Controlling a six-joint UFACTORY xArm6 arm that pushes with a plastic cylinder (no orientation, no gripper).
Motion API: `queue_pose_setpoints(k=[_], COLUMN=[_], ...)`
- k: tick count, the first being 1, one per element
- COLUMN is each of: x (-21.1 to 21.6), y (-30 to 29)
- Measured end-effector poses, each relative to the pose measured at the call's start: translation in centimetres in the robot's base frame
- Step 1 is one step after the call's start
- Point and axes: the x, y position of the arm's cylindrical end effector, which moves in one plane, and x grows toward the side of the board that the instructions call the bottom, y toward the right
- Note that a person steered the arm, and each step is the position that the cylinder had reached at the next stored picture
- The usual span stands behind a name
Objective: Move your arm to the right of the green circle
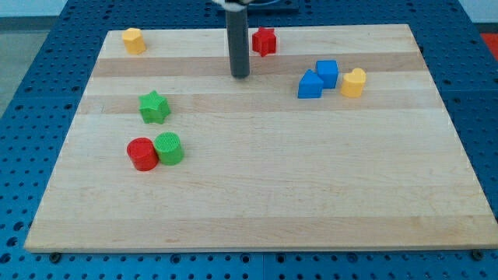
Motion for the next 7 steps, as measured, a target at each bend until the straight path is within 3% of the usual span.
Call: queue_pose_setpoints(k=[5,7], x=[1.5,8.6], y=[-0.2,-2.0])
